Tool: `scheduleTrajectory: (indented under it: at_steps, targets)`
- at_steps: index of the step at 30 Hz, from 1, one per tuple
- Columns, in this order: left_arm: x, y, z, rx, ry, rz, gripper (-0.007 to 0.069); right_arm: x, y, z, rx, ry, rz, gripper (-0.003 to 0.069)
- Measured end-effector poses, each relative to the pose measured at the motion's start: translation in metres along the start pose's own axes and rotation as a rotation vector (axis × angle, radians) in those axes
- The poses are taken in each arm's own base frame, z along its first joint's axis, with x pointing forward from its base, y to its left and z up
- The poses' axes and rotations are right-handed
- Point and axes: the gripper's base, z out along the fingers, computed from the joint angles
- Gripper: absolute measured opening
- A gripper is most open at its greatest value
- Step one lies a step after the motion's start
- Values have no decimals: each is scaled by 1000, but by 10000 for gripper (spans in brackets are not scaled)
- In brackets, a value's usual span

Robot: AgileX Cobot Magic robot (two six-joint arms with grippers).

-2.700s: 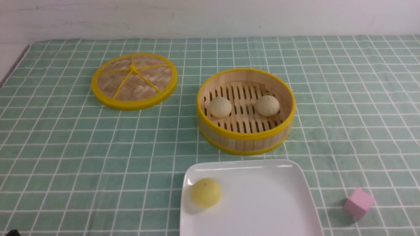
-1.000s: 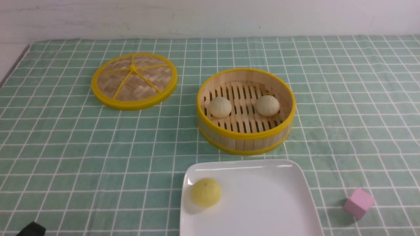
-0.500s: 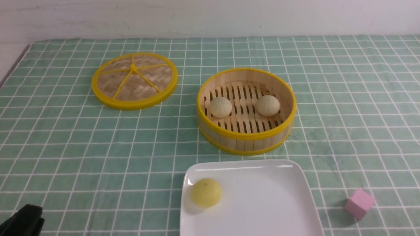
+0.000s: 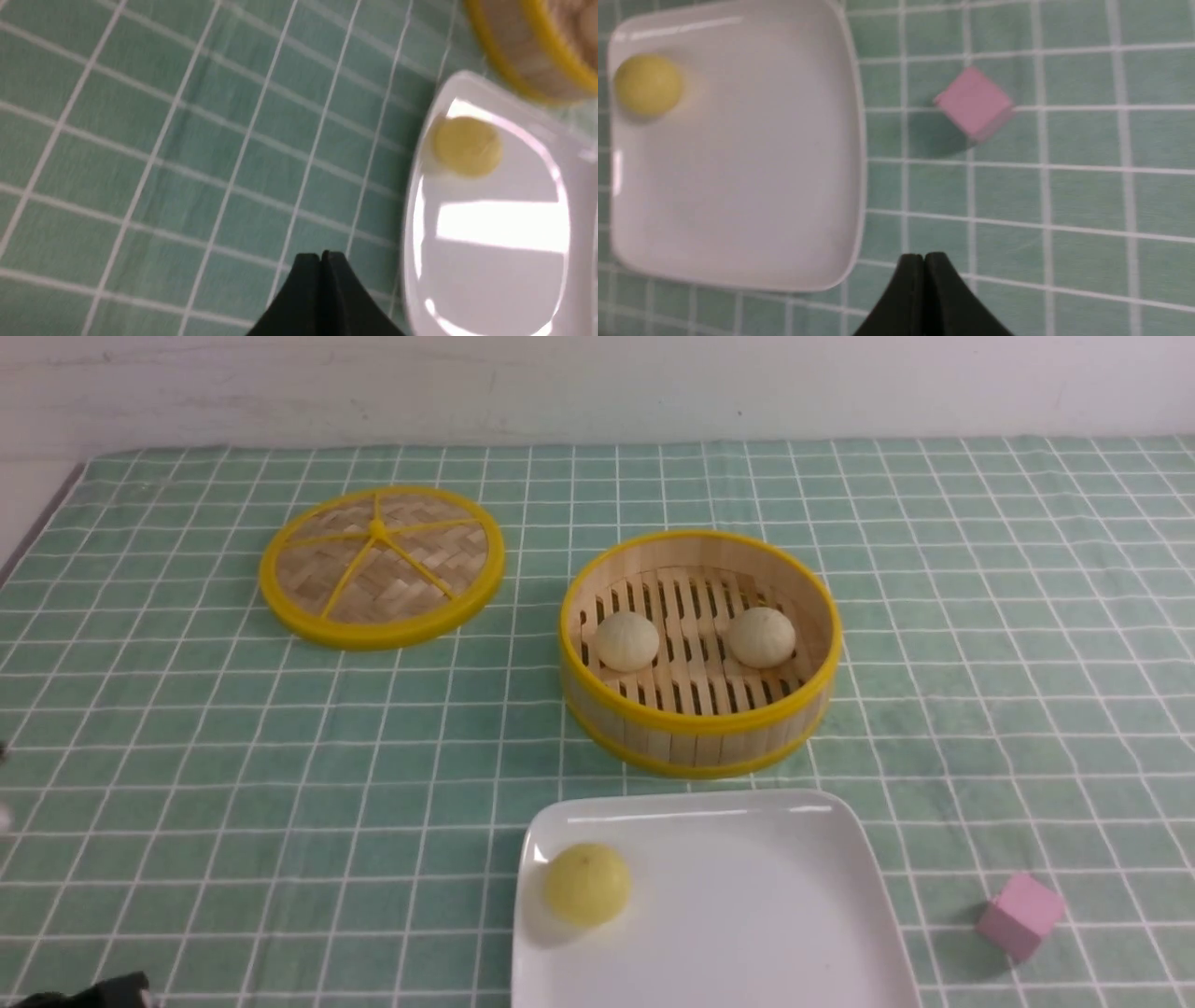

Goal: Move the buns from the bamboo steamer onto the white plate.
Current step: 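Reach toward a bun in the bamboo steamer with the right gripper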

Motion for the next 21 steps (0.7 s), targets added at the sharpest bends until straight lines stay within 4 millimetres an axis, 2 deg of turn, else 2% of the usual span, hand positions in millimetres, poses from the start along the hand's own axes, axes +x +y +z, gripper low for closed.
scheduleTrajectory:
  at_steps: [1, 2, 5, 7, 8, 13, 17, 18, 19, 20, 21]
  targets:
    - [-2, -1, 1, -6, 13, 2, 1, -3, 0, 3, -13, 16, -1, 6]
    - [-9, -3, 6, -28, 64, 34, 1, -15, 12, 17, -158, 64, -62, 13]
    - [-18, -5, 15, -52, 117, 63, 1, -34, 34, 40, -344, 106, -151, 29]
    - [-20, -5, 19, -60, 134, 65, 1, -41, 42, 47, -377, 111, -186, 37]
    - [-22, -4, 23, -67, 145, 67, 1, -53, 51, 62, -384, 123, -216, 52]
    - [-27, -4, 27, -73, 137, 72, 7, -95, 75, 107, -237, 105, -320, 130]
    - [-29, -5, 27, -70, 119, 73, 13, -138, 80, 138, -67, 2, -368, 235]
    - [-29, -5, 27, -69, 116, 74, 13, -142, 80, 138, -61, -11, -365, 240]
    - [-29, -5, 27, -68, 112, 74, 15, -159, 78, 151, 2, -65, -388, 288]
    - [-29, -5, 27, -68, 112, 74, 15, -161, 79, 152, 2, -71, -383, 293]
    - [-30, -5, 27, -67, 108, 74, 15, -173, 77, 161, 46, -116, -409, 325]
